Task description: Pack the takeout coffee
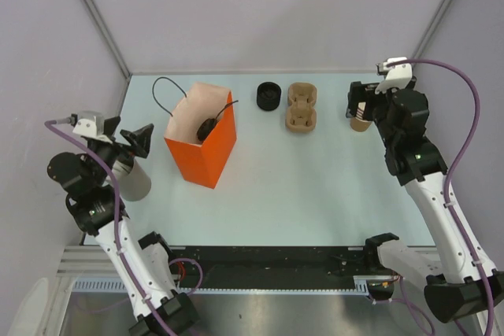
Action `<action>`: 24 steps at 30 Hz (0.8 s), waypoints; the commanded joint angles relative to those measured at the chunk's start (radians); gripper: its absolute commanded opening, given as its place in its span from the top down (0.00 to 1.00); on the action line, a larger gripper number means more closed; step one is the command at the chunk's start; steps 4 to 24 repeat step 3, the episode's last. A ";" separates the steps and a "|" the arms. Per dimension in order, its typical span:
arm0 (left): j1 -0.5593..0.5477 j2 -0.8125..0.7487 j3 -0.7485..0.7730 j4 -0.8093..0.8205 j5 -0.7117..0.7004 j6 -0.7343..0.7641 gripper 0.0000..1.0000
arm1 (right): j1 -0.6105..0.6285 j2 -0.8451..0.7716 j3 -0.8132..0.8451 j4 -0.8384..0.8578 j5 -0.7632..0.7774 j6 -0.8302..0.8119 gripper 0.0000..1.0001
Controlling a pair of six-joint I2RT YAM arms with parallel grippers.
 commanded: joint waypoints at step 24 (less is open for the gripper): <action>0.006 0.000 0.011 0.032 -0.016 0.018 0.01 | 0.011 -0.001 0.003 0.040 0.020 -0.010 0.00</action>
